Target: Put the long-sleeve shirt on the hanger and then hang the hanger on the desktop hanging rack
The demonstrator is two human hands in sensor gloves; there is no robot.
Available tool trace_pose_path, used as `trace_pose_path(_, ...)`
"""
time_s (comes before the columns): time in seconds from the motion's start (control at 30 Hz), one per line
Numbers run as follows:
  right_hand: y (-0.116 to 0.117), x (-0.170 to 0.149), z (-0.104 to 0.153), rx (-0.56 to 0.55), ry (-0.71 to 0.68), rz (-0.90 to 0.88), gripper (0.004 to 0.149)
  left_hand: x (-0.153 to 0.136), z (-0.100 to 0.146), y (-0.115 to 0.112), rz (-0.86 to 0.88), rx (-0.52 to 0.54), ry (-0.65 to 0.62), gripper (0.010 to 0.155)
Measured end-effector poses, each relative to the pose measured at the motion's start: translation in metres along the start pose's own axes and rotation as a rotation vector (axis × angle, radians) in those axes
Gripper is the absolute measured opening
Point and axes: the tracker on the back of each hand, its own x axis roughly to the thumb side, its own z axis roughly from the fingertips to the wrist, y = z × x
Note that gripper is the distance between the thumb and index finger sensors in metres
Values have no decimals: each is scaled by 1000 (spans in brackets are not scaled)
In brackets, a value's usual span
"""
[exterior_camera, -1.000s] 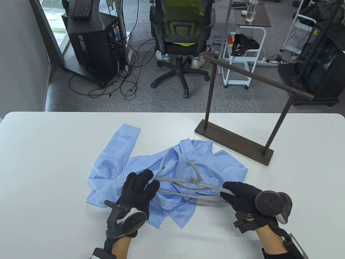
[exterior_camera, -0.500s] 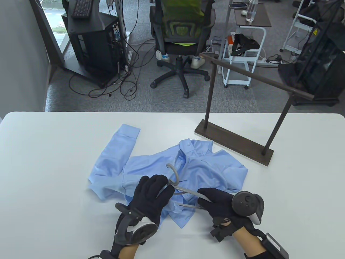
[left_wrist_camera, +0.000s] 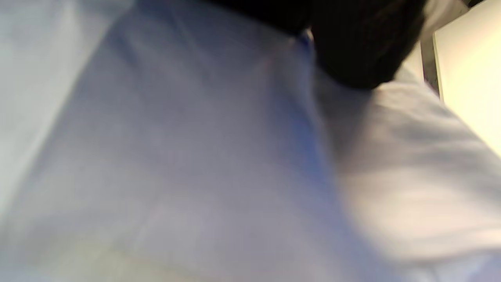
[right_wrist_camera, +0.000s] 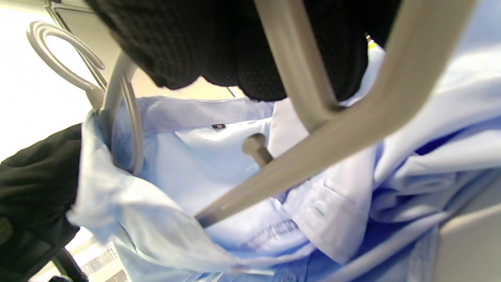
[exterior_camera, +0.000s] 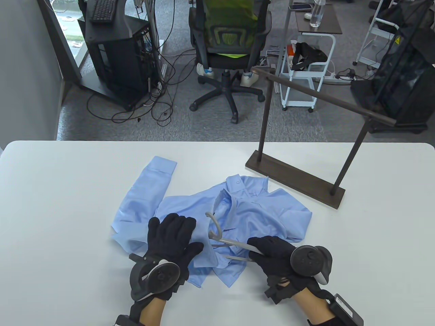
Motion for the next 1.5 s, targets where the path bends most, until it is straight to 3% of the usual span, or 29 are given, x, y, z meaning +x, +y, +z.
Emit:
trace_pose_path(0.1,1,1,-1,9,-1,60,41,-5,1,-7,-9,12,3,61)
trace_pose_path(0.2,-7,7,-1,-13,4,74,62,-12,3,-9,33,45,46,60)
trace_pose_path(0.27,-24,20,3,-98,-13,131,69,-21,4,-6,67,71,95,60)
trace_pose_path(0.4,-55,51,19,-340,-135,260,57,-33,7,-1,142,115,169,61)
trace_pose_path(0.47,-59,63,25,-378,-187,272,48,-37,8,1,170,130,195,60)
trace_pose_path(0.57,-44,70,24,-266,-171,271,42,-41,9,3,180,149,218,60)
trace_pose_path(0.73,12,43,2,-41,-6,455,44,-44,9,3,210,160,238,60)
trace_pose_path(0.93,48,20,-29,4,131,477,59,-49,10,3,262,174,282,59)
trace_pose_path(1.1,67,22,-51,35,249,467,82,-52,11,2,310,187,312,59)
trace_pose_path(1.3,85,23,-67,94,324,479,97,-51,11,0,348,184,312,58)
trace_pose_path(1.43,93,21,-74,107,375,443,101,-49,10,-1,352,183,306,58)
trace_pose_path(1.5,95,21,-77,104,391,442,92,-48,10,-1,350,184,307,58)
